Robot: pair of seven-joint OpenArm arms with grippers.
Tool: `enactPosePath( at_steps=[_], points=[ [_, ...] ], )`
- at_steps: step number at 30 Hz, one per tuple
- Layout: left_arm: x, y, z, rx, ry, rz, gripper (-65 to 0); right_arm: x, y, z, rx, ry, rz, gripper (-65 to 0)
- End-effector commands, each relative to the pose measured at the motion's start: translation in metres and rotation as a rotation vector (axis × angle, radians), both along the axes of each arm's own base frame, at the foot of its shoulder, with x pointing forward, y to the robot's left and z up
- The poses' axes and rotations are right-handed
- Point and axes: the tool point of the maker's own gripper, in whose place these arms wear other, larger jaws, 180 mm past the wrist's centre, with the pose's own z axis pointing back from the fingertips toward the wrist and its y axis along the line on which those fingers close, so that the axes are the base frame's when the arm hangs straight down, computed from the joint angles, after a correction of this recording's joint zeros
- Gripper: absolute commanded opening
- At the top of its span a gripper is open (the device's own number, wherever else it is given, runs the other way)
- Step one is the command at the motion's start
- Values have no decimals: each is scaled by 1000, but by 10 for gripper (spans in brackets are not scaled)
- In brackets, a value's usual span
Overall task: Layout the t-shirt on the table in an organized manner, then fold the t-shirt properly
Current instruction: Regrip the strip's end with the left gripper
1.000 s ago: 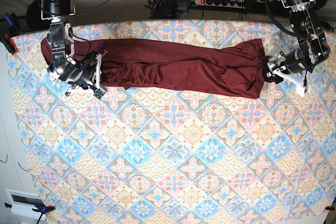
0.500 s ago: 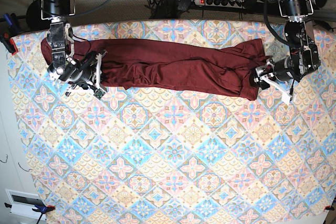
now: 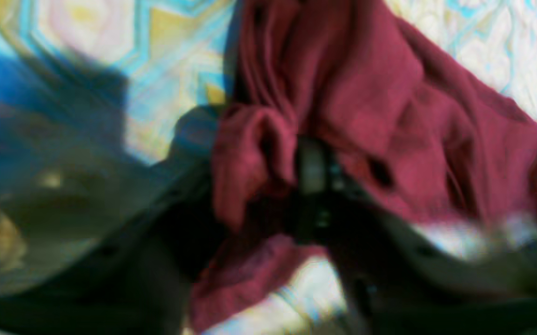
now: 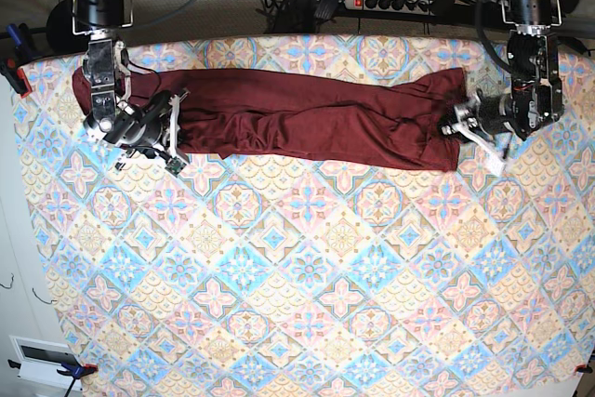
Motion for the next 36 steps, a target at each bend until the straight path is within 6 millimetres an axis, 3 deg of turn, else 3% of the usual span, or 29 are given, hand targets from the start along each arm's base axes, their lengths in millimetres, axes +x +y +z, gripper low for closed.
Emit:
enactPosePath(
  at_steps=[1,4,7,18,26,30,36],
  points=[
    [4,-5,6,-14,-31,-17,-498,-24,-19,-19,-112,100,-11,-608],
    [6,-4,8,-9,-57,-37,-530,-24,-19,-19,-113,100,-11,-608],
    [14,4,12,-2,-98,4,-650,-24,-20,-19,-113,99,-14,-608],
    [28,96,45,87,-203,240,-650,-8,-11,2,-109,19,10,-608],
    [32,142,70,180,-246,276,-650,15,9,48,-92,-144,62,-608],
    [32,162,83,204,-269,317,-650,18,19,68,-84,-208,89,-608],
    [24,161,76,209,-246,310,-650,9,25,70,-79,-213,107,-605]
  ],
)
